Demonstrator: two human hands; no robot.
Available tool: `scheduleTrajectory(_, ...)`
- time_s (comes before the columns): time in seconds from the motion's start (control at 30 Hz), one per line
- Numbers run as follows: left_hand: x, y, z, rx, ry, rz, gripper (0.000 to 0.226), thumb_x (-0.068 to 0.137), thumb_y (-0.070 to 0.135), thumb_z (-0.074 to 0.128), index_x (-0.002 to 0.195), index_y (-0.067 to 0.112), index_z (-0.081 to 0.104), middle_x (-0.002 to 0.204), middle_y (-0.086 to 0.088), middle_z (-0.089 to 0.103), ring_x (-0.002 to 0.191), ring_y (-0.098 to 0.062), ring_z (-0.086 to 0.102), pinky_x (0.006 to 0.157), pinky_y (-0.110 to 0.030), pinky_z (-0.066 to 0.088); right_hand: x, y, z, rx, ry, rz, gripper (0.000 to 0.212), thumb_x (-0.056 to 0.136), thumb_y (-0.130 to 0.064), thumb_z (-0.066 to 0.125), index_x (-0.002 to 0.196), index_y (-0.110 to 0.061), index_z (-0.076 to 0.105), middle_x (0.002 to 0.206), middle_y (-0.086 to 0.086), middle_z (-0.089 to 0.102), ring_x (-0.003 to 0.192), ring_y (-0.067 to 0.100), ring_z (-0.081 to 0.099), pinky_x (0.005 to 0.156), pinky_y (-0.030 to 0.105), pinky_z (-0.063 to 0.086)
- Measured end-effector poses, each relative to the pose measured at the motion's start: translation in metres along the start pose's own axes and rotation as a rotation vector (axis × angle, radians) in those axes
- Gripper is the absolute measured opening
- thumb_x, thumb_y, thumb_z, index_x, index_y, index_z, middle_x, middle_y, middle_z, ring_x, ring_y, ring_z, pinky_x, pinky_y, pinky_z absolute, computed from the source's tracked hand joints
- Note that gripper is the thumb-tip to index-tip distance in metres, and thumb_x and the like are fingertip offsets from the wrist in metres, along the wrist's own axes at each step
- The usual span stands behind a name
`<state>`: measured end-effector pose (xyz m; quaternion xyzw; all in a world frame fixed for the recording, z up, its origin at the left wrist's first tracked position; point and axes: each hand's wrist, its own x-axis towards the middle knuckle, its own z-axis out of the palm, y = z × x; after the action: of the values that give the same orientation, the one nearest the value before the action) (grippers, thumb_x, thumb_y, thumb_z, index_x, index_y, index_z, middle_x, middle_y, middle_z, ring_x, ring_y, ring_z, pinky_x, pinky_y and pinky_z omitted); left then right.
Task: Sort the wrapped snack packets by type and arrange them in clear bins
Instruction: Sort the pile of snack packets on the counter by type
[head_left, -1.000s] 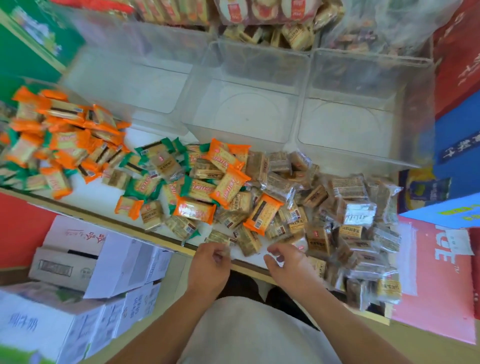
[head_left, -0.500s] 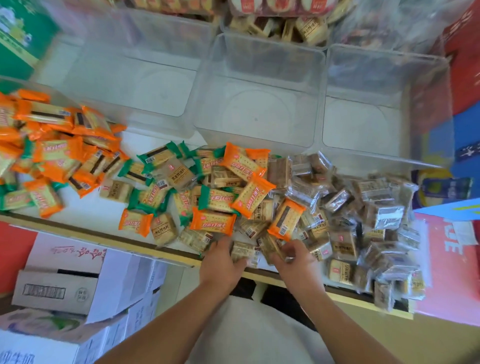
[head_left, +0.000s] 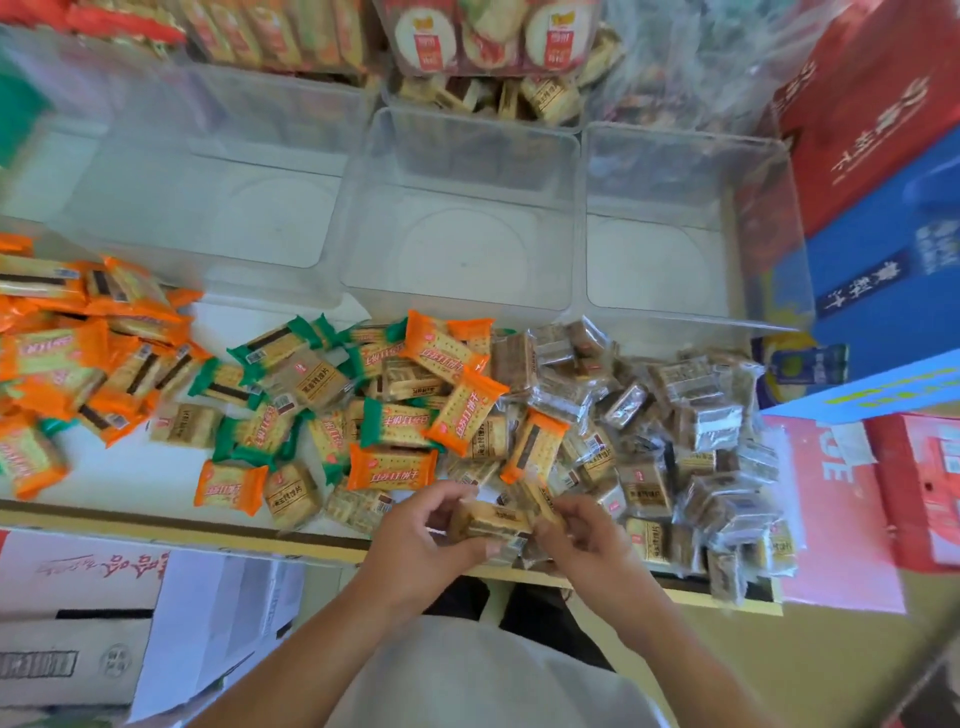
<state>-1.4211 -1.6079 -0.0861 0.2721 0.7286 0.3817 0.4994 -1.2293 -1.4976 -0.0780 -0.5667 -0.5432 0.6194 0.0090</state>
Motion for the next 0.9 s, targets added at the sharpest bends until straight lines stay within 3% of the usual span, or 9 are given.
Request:
scheduleTrajectory(0.13, 0.013, 0.027, 0.02, -0.035, -0.185, 0.028, 0.044, 0.068, 0.022, 0.096, 0.102, 0.031, 0.069, 0.096, 0.013, 0.073, 0.088, -0.009, 0.069, 0.082, -0.028, 0.058, -0.014, 0.003, -0.03, 0.081, -0.034, 0.011, 0.025, 0.1, -0.018, 0.058, 0.12, -0.03, 0.065, 0.107, 0.004, 0.074, 0.098, 0.028, 0.07, 0.092, 0.052, 0.056)
scheduleTrajectory(0.27, 0.025, 0.021, 0.046, 0.134, -0.169, 0.08, 0.042, 0.063, 0.04, 0.098, 0.096, 0.041, 0.073, 0.098, 0.018, 0.066, 0.089, -0.003, 0.062, 0.077, -0.018, 0.052, -0.03, 0.008, -0.054, 0.215, -0.112, 0.067, 0.04, 0.082, -0.042, 0.074, 0.117, -0.024, 0.066, 0.107, 0.003, 0.074, 0.098, 0.021, 0.071, 0.091, 0.042, 0.059)
scheduleTrajectory(0.37, 0.028, 0.008, 0.074, 0.194, -0.212, 0.028, 0.044, 0.067, 0.038, 0.095, 0.105, 0.038, 0.073, 0.088, 0.011, 0.063, 0.069, -0.001, 0.056, 0.066, -0.018, 0.048, -0.033, 0.026, -0.064, -0.112, -0.012, 0.044, 0.053, 0.072, -0.044, 0.09, 0.113, -0.029, 0.061, 0.094, -0.011, 0.072, 0.083, 0.0, 0.067, 0.07, 0.011, 0.05)
scheduleTrajectory(0.4, 0.029, 0.004, 0.084, 0.186, -0.227, -0.026, 0.047, 0.071, 0.032, 0.093, 0.113, 0.034, 0.071, 0.09, 0.009, 0.065, 0.069, 0.0, 0.058, 0.07, -0.02, 0.052, -0.03, 0.032, -0.068, -0.231, 0.019, 0.05, 0.055, 0.071, -0.044, 0.09, 0.115, -0.03, 0.058, 0.096, -0.014, 0.07, 0.081, -0.002, 0.065, 0.067, 0.009, 0.047)
scheduleTrajectory(0.5, 0.033, -0.01, 0.106, 0.208, -0.253, -0.18, 0.052, 0.083, 0.026, 0.083, 0.129, 0.024, 0.059, 0.101, 0.005, 0.071, 0.093, -0.007, 0.069, 0.091, -0.027, 0.055, -0.015, 0.053, -0.083, -0.569, 0.069, 0.028, 0.065, 0.075, -0.042, 0.081, 0.132, -0.033, 0.05, 0.119, -0.012, 0.063, 0.095, 0.008, 0.064, 0.078, 0.021, 0.054)
scheduleTrajectory(0.57, 0.033, -0.018, 0.113, 0.253, -0.227, -0.231, 0.047, 0.088, 0.027, 0.077, 0.131, 0.022, 0.059, 0.102, 0.006, 0.072, 0.099, -0.01, 0.068, 0.096, -0.03, 0.053, -0.002, 0.065, -0.09, -0.666, 0.028, -0.023, 0.073, 0.076, -0.039, 0.078, 0.142, -0.033, 0.046, 0.132, -0.012, 0.05, 0.109, 0.014, 0.059, 0.086, 0.026, 0.053)
scheduleTrajectory(0.67, 0.03, -0.021, 0.113, 0.263, -0.178, -0.26, 0.041, 0.09, 0.027, 0.075, 0.129, 0.021, 0.062, 0.101, 0.008, 0.072, 0.1, -0.01, 0.068, 0.097, -0.03, 0.054, 0.014, 0.071, -0.093, -0.84, -0.019, -0.166, 0.074, 0.08, -0.046, 0.073, 0.145, -0.039, 0.039, 0.138, -0.014, 0.03, 0.126, 0.012, 0.041, 0.091, 0.026, 0.052)
scheduleTrajectory(0.73, 0.03, -0.019, 0.106, 0.245, -0.121, -0.264, 0.037, 0.091, 0.029, 0.074, 0.126, 0.022, 0.063, 0.102, 0.009, 0.072, 0.099, -0.008, 0.068, 0.094, -0.028, 0.054, 0.02, 0.07, -0.092, -0.973, 0.014, -0.23, 0.071, 0.083, -0.049, 0.069, 0.145, -0.041, 0.035, 0.137, -0.012, 0.027, 0.128, 0.012, 0.032, 0.09, 0.025, 0.051)
scheduleTrajectory(0.9, 0.033, -0.007, 0.083, 0.218, 0.097, -0.249, 0.026, 0.093, 0.029, 0.072, 0.118, 0.024, 0.066, 0.102, 0.013, 0.068, 0.095, -0.004, 0.065, 0.082, -0.021, 0.048, 0.024, 0.067, -0.084, -1.089, 0.052, -0.269, 0.068, 0.091, -0.046, 0.064, 0.148, -0.04, 0.029, 0.14, -0.01, 0.027, 0.13, 0.014, 0.035, 0.097, 0.027, 0.048)
